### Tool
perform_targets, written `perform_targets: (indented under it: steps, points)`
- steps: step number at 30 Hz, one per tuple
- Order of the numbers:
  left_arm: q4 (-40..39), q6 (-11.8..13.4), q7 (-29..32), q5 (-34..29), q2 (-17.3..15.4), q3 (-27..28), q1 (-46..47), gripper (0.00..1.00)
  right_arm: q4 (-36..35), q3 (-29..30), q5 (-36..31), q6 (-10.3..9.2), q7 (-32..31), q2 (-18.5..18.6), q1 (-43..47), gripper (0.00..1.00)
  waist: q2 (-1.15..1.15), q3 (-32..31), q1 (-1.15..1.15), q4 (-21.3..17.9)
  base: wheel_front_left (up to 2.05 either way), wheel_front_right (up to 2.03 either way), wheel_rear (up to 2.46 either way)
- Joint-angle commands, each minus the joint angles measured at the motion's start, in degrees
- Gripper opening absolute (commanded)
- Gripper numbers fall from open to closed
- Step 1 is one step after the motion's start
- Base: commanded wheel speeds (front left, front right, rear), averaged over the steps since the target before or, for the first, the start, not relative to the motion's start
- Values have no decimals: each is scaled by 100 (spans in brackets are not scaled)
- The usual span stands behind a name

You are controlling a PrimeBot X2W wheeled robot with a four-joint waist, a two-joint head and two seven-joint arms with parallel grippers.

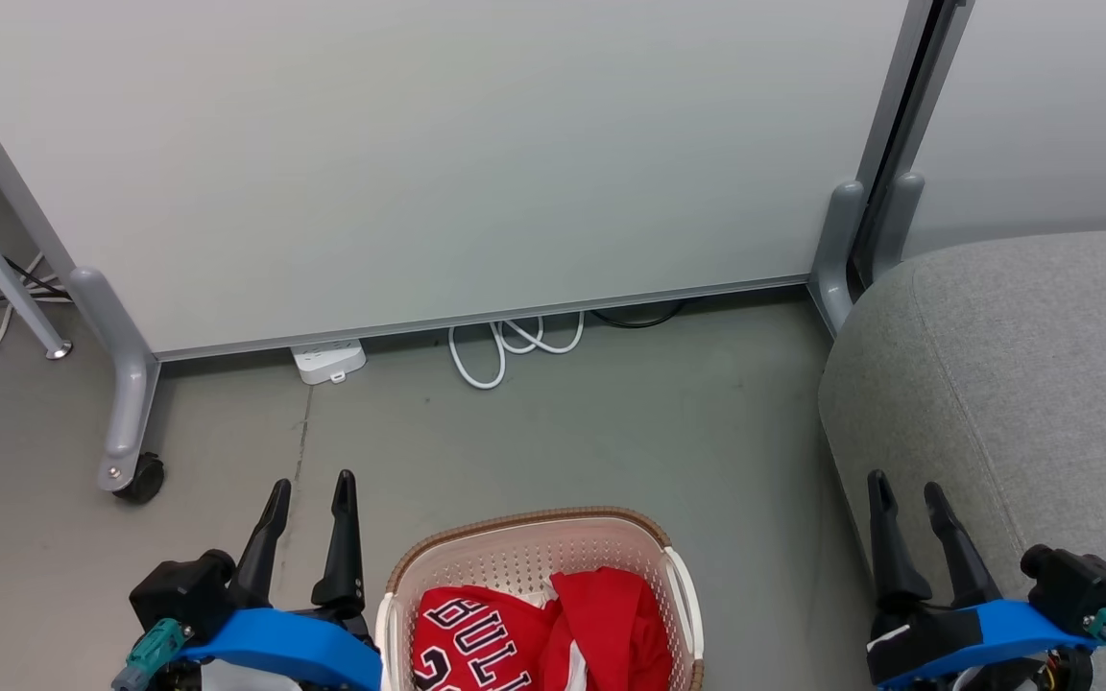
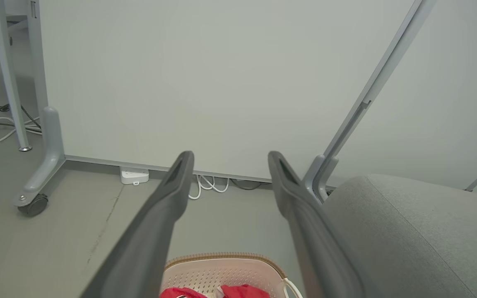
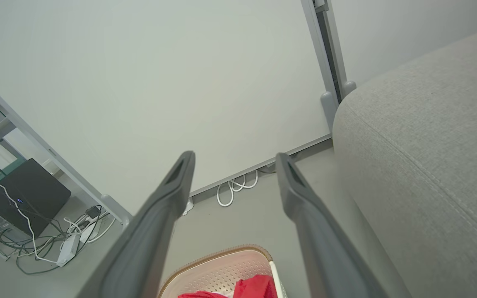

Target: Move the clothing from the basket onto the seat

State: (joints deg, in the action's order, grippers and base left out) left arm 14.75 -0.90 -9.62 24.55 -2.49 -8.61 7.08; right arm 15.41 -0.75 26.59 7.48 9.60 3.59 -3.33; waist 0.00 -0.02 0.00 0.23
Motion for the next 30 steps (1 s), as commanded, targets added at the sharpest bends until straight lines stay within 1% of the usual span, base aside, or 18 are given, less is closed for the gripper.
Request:
perform_targets:
  steps: [1,17,30]
  points:
    - [-17,31,-59,-186,-36,-28,127,100,-20,-10,-179,1,60,-15,-37,100,0,-5,0,2,0,0,0]
    - [36,114,-248,-961,-43,-196,148,100,110,-53,-1051,2,251,-35,-40,100,0,1,0,22,0,0,0]
    - [95,120,-399,-1543,-49,-282,154,100,192,-109,-1679,1,405,-42,-36,100,0,-1,0,26,0,0,0]
